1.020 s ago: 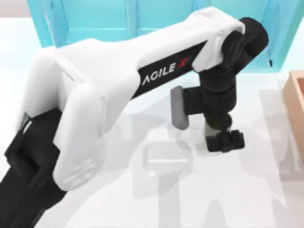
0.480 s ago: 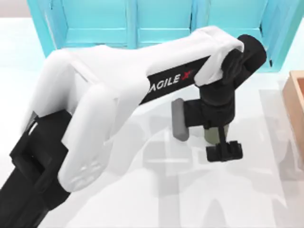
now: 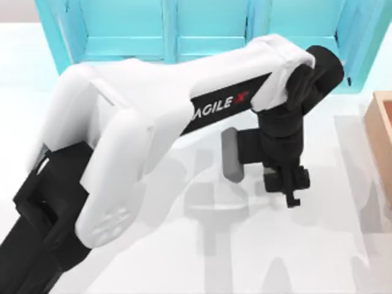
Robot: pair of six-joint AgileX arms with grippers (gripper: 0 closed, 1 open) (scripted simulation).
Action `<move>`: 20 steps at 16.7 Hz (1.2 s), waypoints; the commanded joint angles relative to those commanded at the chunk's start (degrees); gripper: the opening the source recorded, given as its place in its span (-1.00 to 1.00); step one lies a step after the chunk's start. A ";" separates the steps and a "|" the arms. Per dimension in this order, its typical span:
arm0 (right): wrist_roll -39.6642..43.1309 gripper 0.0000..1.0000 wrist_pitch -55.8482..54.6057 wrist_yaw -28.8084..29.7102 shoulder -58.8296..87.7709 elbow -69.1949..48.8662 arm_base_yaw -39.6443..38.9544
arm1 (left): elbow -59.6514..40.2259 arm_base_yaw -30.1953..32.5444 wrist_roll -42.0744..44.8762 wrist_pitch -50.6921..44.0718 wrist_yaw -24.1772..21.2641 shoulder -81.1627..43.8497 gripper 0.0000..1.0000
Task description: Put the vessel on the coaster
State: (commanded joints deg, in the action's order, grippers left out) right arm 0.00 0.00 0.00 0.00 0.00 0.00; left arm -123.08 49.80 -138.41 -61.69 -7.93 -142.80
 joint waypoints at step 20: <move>0.00 1.00 0.00 0.00 0.00 0.00 0.00 | 2.85 -11.83 16.42 -1.67 1.02 2.89 -1.00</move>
State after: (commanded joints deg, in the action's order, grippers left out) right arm 0.00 0.00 0.00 0.00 0.00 0.00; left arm -120.23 37.98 -121.98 -63.36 -6.91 -139.91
